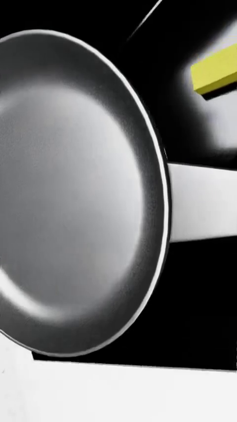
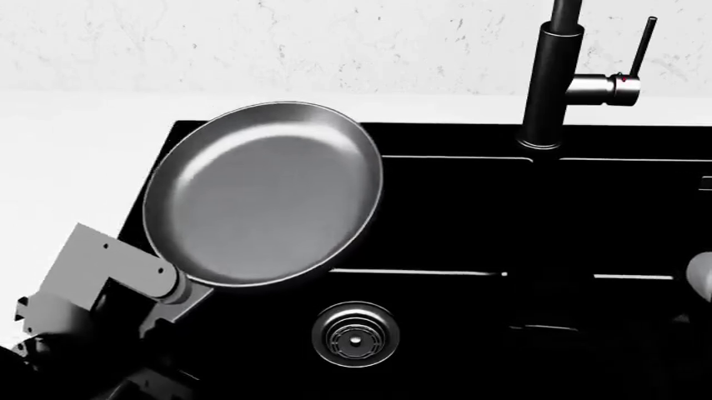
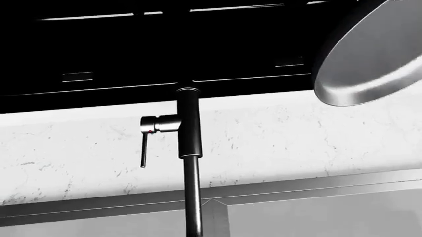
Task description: Pick the pan and sponge and place them into the sink. Then turn on the water.
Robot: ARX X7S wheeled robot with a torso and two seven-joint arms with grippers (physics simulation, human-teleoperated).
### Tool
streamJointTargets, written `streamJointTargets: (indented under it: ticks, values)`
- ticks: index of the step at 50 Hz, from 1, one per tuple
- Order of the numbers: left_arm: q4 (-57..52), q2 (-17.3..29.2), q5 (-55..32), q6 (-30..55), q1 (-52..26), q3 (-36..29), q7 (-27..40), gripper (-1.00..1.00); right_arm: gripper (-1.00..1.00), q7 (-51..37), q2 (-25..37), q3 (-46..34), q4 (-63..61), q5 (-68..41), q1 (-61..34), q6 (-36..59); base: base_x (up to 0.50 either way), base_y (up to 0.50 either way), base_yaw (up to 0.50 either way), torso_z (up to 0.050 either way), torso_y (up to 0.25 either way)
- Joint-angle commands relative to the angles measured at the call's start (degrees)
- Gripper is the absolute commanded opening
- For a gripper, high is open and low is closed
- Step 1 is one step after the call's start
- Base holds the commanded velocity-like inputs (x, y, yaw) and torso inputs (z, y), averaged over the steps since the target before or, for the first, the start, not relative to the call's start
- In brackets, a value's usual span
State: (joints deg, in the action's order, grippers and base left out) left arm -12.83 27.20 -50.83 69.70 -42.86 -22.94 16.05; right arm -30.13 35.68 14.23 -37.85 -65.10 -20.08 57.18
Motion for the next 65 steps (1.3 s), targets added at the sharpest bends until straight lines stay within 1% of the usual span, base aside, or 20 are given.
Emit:
streamJointTargets:
  ticks: [1, 4, 6, 10, 19, 21, 27, 39, 44, 54, 59, 65]
  values:
    - [6.67, -3.61, 5.81, -4.24, -7.39, -6.91, -6.84, -1.00, 1.00, -0.04, 0.34, 1.70, -0.41, -0.54, 1.94, -0.71, 0.00, 0.00, 0.00, 0.000, 0.000]
    - [8.17, -3.96, 6.40, -5.40, -8.49, -8.79, -9.45, -1.00, 1.00, -0.29, 0.08, 1.68, -0.55, -1.12, 1.75, -0.69, 0.00, 0.00, 0.00, 0.000, 0.000]
    - [10.22, -5.13, 7.49, -6.33, -9.22, -10.54, -10.54, -1.00, 1.00, -0.55, 0.13, 1.80, -0.60, -1.45, 1.70, -0.57, 0.00, 0.00, 0.00, 0.000, 0.005]
    - [11.91, -5.61, 9.08, -8.12, -9.16, -13.46, -12.63, -1.00, 1.00, -0.65, 0.08, 1.95, -0.75, -1.72, 2.01, -0.66, 0.00, 0.00, 0.00, 0.000, 0.002]
    - [11.50, -5.52, 9.04, -8.42, -8.46, -14.68, -13.41, -1.00, 1.00, -0.76, 0.15, 2.01, -0.65, -1.99, 2.36, -0.77, 0.00, 0.00, 0.00, 0.000, 0.001]
    - [12.44, -5.88, 8.91, -7.33, -8.52, -14.65, -12.71, -1.00, 1.00, -0.67, 0.10, 1.83, -0.52, -1.80, 2.26, -0.90, 0.00, 0.00, 0.00, 0.005, 0.005]
    - [13.60, -6.28, 9.68, -8.99, -7.19, -15.87, -13.35, -1.00, 1.00, -0.05, -0.06, 1.47, -0.17, -0.95, 2.83, -1.48, 0.00, 0.00, 0.00, 0.000, 0.002]
    - [18.03, -7.56, 11.72, -11.30, -6.96, -17.78, -13.98, -1.00, 1.00, 0.35, 0.05, 1.18, 0.00, -0.90, 3.28, -1.78, 0.00, 0.00, 0.00, 0.000, 0.002]
    - [21.53, -8.49, 12.31, -12.46, -7.84, -18.08, -15.06, -1.00, 1.00, -0.05, 0.36, 1.55, -0.23, -1.36, 3.36, -1.65, 0.00, 0.00, 0.00, 0.000, 0.000]
    - [27.26, -10.28, 14.93, -16.11, -8.14, -21.35, -17.87, -1.00, 1.00, 1.06, -0.02, 0.91, 0.13, 0.16, 4.65, -2.75, 0.00, 0.00, 0.00, 0.000, 0.000]
    - [28.14, -10.49, 16.21, -17.39, -8.32, -23.29, -19.12, -1.00, 1.00, 1.48, -0.27, 0.39, 0.46, 0.75, 4.73, -3.17, 0.00, 0.00, 0.00, 0.000, 0.000]
    - [28.43, -10.48, 16.28, -17.72, -7.62, -23.79, -19.35, -1.00, 1.00, 1.80, -0.31, 0.52, 0.49, 1.04, 5.45, -3.65, 0.00, 0.00, 0.00, 0.000, 0.000]
